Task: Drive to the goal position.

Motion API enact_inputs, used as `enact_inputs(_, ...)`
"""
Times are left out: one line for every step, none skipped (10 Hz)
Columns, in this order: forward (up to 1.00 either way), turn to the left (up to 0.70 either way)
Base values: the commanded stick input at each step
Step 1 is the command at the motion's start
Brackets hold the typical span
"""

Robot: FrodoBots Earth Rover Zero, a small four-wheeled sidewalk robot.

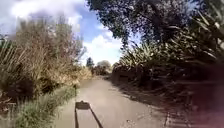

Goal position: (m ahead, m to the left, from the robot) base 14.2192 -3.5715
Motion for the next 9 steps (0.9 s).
enact_inputs(0.70,0.00)
enact_inputs(0.70,0.00)
enact_inputs(0.70,0.00)
enact_inputs(0.70,0.00)
enact_inputs(0.70,0.00)
enact_inputs(0.70,0.35)
enact_inputs(0.70,0.35)
enact_inputs(0.70,0.35)
enact_inputs(0.70,0.35)
